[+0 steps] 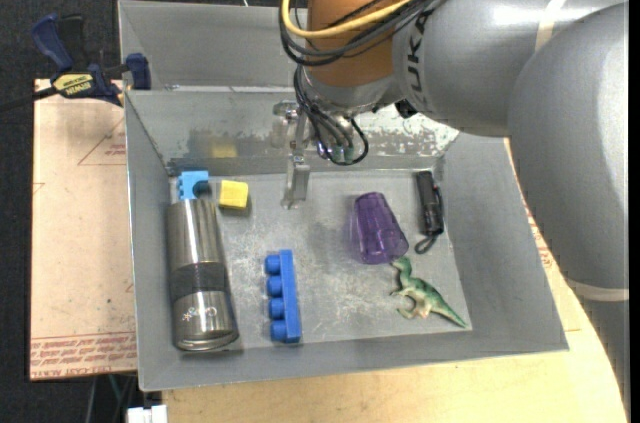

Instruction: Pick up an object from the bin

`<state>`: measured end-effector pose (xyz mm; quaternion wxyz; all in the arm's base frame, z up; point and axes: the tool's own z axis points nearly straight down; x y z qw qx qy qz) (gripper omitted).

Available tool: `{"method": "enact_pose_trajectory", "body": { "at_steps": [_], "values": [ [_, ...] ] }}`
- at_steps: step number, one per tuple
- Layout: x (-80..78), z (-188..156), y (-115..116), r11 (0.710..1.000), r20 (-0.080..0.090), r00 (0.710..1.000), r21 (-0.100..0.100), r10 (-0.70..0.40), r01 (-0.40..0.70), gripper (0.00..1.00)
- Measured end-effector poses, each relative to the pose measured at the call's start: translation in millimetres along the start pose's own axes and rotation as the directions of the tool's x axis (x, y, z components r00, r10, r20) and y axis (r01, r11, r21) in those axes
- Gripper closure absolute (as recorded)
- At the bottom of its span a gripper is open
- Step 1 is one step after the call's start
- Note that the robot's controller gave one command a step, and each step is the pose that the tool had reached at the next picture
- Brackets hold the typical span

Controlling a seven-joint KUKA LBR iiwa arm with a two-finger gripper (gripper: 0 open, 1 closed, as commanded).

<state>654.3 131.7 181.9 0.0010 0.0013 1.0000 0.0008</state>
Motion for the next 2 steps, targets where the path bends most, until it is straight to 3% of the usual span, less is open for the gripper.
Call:
{"method": "enact_pose_trajectory", "body": {
  "at_steps": [1, 2],
  "values": [
    [0.0, 0, 0, 1.000, 0.000, 1.000, 0.000, 0.000, 0.000, 0.00],
    [3.8, 29, 12, 1.000, 0.001, 1.000, -0.002, 0.023, -0.023, 0.00]
  ]
}}
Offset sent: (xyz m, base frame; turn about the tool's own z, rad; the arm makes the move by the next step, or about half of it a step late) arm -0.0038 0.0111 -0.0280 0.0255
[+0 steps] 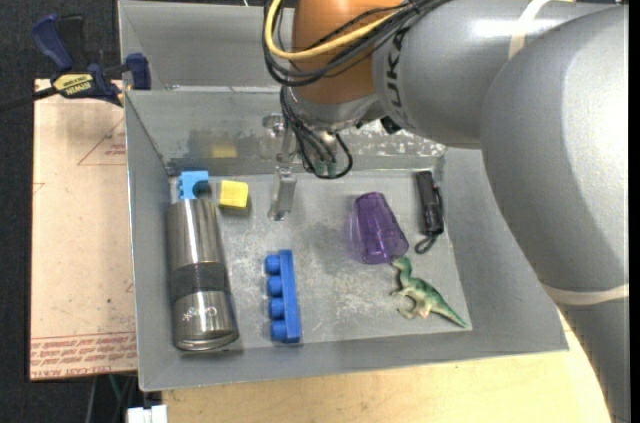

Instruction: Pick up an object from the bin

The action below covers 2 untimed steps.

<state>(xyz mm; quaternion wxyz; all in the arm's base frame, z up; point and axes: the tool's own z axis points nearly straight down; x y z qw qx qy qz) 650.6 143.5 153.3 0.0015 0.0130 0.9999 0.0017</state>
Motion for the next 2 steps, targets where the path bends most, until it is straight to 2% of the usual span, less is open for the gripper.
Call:
{"method": "enact_pose_trajectory", "body": {
  "at_steps": [1, 2],
  "values": [
    [-5.7, 6, -14, 0.977, 0.005, 0.977, -0.001, 0.213, -0.213, 0.00],
    [14.9, 39, -9, 1.000, 0.000, 1.000, -0.001, -0.009, 0.009, 0.00]
  ]
}}
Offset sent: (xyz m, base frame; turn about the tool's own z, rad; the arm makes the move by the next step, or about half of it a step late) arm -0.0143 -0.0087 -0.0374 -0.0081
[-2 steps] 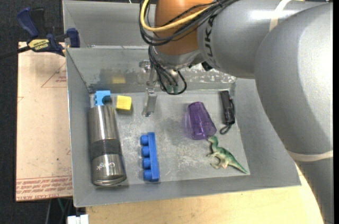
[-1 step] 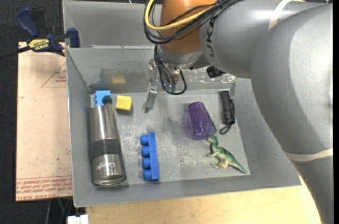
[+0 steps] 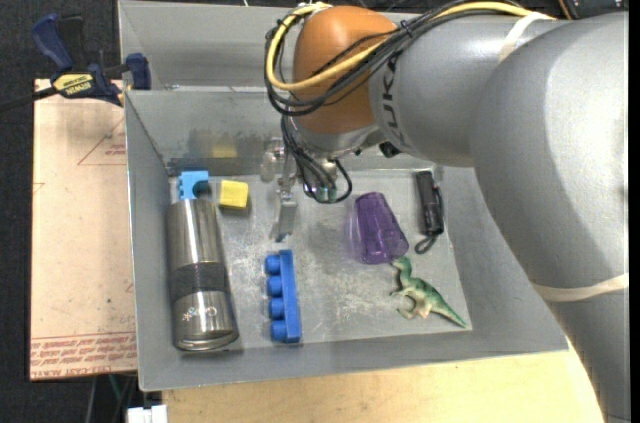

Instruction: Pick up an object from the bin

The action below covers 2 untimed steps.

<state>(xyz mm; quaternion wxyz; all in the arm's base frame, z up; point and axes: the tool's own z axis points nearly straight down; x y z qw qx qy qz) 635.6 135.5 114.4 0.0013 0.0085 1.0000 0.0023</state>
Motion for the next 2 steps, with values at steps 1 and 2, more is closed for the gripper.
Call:
{"method": "enact_pose_trajectory", "body": {
  "at_steps": [1, 2],
  "values": [
    [1.2, 13, -1, 0.927, 0.009, 0.927, -0.003, 0.375, -0.375, 0.00],
    [45.2, 40, -12, 1.000, 0.010, 1.000, -0.006, -0.001, 0.001, 0.00]
  ]
}}
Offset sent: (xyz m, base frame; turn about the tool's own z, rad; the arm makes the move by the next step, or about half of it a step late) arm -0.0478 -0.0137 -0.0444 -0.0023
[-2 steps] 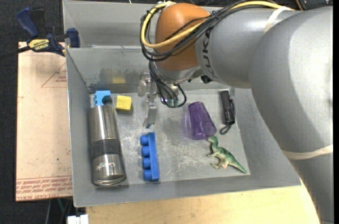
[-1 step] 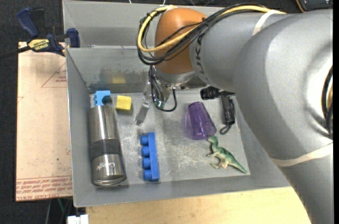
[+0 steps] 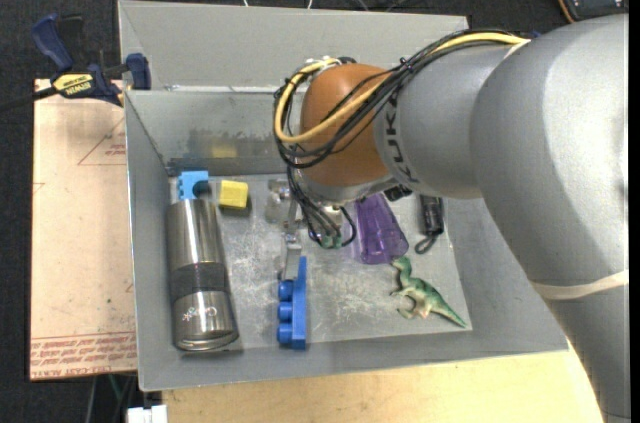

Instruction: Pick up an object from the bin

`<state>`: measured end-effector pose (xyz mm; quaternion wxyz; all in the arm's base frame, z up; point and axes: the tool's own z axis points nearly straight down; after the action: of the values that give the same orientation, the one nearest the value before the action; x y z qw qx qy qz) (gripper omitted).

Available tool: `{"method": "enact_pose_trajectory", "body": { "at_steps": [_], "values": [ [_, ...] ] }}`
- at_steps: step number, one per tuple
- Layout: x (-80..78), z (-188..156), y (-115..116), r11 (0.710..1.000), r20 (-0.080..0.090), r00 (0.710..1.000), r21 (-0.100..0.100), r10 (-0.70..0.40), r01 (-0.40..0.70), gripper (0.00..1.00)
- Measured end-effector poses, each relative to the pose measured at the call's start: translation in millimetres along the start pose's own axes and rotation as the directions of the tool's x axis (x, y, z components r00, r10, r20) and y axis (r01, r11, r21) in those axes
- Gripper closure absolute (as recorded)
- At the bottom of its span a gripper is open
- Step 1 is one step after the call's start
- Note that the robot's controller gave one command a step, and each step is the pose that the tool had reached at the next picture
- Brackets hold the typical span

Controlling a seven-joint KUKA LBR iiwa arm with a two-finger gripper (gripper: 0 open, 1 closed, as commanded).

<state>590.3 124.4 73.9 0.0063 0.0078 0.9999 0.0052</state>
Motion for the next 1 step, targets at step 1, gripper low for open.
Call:
{"method": "enact_pose_trajectory", "body": {
  "at_steps": [1],
  "values": [
    [-61.4, -50.3, -86.5, 0.986, 0.016, 0.986, 0.005, 0.164, -0.164, 0.00]
  ]
}}
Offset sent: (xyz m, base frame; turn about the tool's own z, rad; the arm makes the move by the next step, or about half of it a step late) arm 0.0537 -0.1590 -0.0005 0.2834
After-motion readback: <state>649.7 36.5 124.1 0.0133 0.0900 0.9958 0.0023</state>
